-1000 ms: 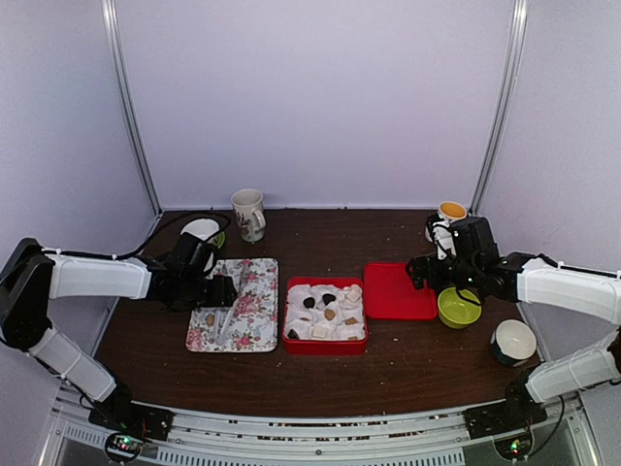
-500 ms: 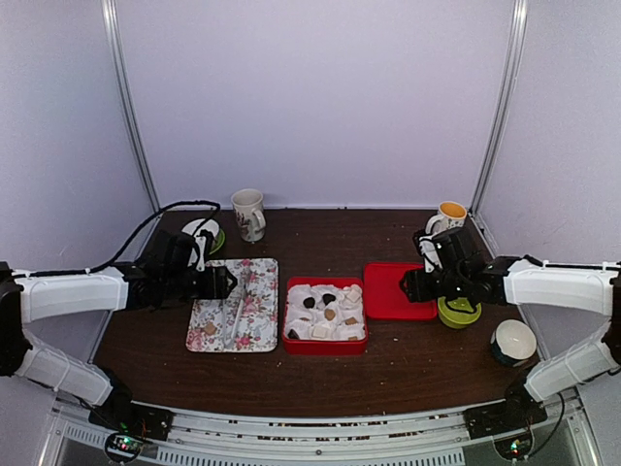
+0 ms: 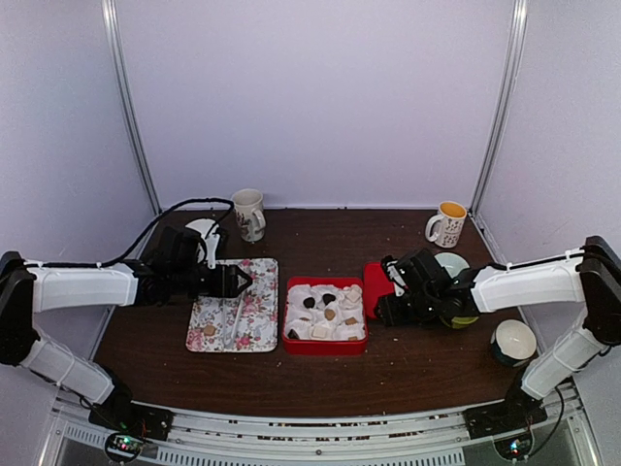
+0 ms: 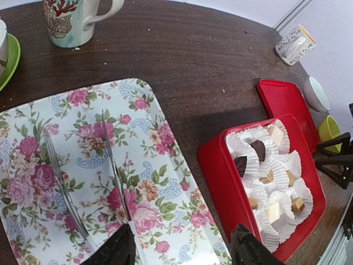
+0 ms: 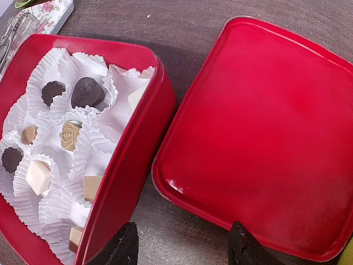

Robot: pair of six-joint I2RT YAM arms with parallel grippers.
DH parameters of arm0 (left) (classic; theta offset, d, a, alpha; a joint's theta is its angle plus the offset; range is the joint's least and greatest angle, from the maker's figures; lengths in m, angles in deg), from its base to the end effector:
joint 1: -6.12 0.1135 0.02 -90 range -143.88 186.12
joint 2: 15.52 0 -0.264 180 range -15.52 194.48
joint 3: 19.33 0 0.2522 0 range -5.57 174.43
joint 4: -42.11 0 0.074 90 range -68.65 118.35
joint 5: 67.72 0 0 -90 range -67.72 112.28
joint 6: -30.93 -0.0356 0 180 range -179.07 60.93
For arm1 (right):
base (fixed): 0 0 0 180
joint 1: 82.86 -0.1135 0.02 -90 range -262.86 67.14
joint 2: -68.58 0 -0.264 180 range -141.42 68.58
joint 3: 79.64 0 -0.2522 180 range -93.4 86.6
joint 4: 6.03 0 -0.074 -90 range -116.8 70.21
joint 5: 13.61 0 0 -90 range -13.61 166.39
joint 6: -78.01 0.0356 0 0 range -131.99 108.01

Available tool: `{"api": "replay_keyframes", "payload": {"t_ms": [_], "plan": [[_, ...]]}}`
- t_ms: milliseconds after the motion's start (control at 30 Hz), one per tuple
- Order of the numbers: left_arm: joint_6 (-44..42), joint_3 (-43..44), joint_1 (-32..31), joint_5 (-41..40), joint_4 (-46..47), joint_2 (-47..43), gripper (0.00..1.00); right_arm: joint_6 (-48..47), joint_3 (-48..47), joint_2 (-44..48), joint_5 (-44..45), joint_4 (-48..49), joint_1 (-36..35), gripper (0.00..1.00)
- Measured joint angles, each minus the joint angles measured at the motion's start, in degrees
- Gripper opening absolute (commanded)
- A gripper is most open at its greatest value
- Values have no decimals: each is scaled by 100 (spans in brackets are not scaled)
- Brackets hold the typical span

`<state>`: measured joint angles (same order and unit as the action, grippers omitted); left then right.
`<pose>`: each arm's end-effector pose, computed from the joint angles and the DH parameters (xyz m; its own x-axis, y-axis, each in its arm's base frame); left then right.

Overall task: Pack the chocolate
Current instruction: Move the packing box to the center of the board.

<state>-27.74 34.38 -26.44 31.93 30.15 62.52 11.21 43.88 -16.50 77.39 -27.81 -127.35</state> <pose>0.2353 -0.1574 0.2033 -0.7612 -0.1221 -0.6369 0.2911 0.8133 -0.5039 0.2064 0.2019 0.1714 -0.7780 -0.2121 -0.5914 -0.4202 0.8754 0.2389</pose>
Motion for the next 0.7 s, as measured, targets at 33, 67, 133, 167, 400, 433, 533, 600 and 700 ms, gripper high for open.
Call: {"api": "replay_keyframes", "payload": {"t_ms": [33, 67, 133, 167, 400, 433, 533, 600, 700], "plan": [[2, -15, 0, -2, 4, -22, 62, 39, -4, -50, 0, 20, -28, 56], [2, -35, 0, -7, 4, -59, 62, 72, -4, -87, -2, 37, -57, 56], [4, -61, 0, -37, 9, -114, 62, 140, -13, -173, -17, 90, -109, 56], [7, -74, 0, -59, 9, -142, 62, 164, -28, -219, -33, 107, -133, 56], [4, -85, 0, -164, -28, -212, 61, 234, -433, -765, -164, 203, -243, 57], [2, -85, 0, -188, -44, -221, 61, 234, -487, -824, -188, 223, -243, 57], [-4, -83, 0, -271, -125, -245, 61, 229, -616, -949, -234, 238, -243, 57], [-17, -81, 0, -341, -243, -245, 61, 221, -713, -1027, -256, 238, -243, 57], [-20, -81, 0, -411, -345, -245, 61, 203, -866, -1110, -247, 177, -243, 58]]}}
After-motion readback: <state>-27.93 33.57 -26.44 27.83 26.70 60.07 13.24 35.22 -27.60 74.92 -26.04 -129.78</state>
